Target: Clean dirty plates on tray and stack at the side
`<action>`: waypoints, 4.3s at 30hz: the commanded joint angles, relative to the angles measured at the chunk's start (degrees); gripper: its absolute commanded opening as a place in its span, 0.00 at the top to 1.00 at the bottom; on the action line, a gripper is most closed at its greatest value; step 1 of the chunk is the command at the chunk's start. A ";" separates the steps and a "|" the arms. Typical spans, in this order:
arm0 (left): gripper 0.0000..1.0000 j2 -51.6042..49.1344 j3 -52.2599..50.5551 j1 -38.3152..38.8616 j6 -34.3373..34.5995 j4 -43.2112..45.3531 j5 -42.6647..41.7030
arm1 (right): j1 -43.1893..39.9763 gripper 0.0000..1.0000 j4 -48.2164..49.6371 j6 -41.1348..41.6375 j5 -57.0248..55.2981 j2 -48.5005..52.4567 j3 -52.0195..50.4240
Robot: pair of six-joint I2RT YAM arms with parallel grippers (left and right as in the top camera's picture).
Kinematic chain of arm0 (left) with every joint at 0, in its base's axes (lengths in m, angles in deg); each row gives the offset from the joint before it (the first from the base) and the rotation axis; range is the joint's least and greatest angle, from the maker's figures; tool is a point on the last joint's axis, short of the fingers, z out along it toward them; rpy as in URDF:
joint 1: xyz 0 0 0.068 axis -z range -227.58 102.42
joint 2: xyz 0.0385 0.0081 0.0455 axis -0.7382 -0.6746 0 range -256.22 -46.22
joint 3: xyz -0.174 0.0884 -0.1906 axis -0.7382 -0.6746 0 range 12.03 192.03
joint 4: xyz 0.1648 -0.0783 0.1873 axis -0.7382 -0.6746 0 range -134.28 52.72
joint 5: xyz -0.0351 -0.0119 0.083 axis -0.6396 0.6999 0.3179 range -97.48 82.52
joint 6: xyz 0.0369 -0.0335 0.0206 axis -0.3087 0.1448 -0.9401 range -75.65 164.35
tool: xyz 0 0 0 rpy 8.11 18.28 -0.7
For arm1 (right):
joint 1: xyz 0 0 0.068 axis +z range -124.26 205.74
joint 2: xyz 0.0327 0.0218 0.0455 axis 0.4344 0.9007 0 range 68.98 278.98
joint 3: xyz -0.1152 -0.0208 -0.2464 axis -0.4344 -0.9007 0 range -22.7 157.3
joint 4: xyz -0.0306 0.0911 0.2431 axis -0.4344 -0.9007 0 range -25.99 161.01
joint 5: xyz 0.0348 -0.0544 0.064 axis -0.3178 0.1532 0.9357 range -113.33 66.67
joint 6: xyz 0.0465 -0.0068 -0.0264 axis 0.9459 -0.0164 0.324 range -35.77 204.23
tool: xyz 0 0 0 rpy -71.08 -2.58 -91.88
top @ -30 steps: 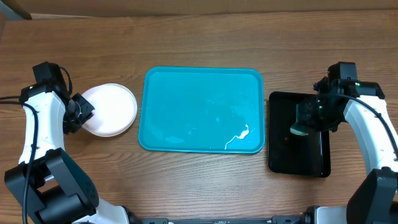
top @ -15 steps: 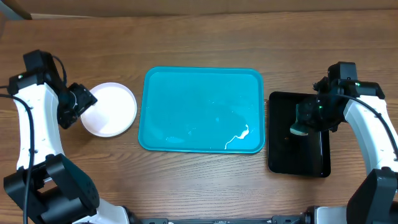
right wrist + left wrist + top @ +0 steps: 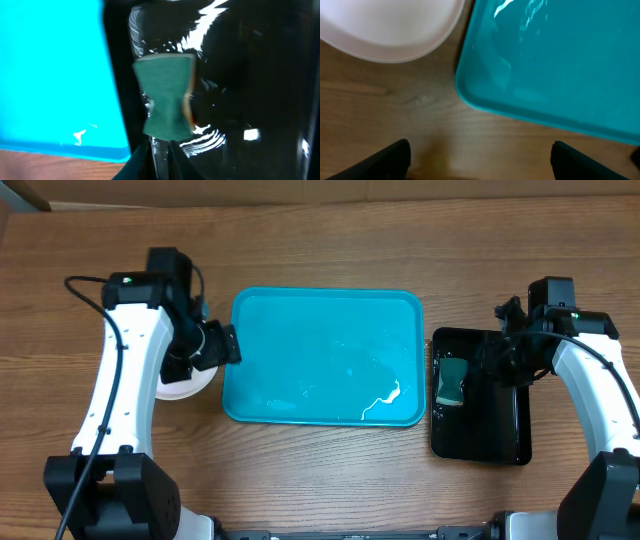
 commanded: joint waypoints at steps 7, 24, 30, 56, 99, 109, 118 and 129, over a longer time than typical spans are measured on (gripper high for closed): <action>0.15 2.40 1.07 -0.09 -3.15 -3.56 -0.50 | -0.79 0.83 -2.56 3.32 -4.46 -0.33 0.55; 0.00 30.99 -4.79 -0.04 -5.49 3.96 -2.27 | 1.05 0.61 -0.42 2.89 -4.37 -26.80 -0.17; 0.00 49.31 -16.33 -0.04 -5.51 10.43 -2.29 | 1.05 0.00 0.70 1.36 -5.27 -37.00 -5.86; 0.00 64.48 -26.64 -0.04 -3.34 11.19 -1.40 | 1.05 0.00 -2.86 1.64 -7.56 -50.77 -11.61; 0.00 64.48 -26.64 -0.04 -3.34 10.97 -1.40 | 6.14 0.00 71.01 0.33 -10.73 -90.16 -60.24; 0.00 64.48 -26.64 -0.04 -3.34 10.95 -1.40 | 6.12 0.00 62.99 0.31 -13.22 -90.18 -65.72; 0.00 64.48 -26.64 -0.04 -3.34 10.88 -1.40 | 6.19 0.00 56.76 0.35 -13.29 -90.18 -65.72; 0.00 64.48 -26.64 -0.04 -3.34 10.78 -1.40 | 6.19 0.00 56.78 0.35 -13.29 -90.16 -65.72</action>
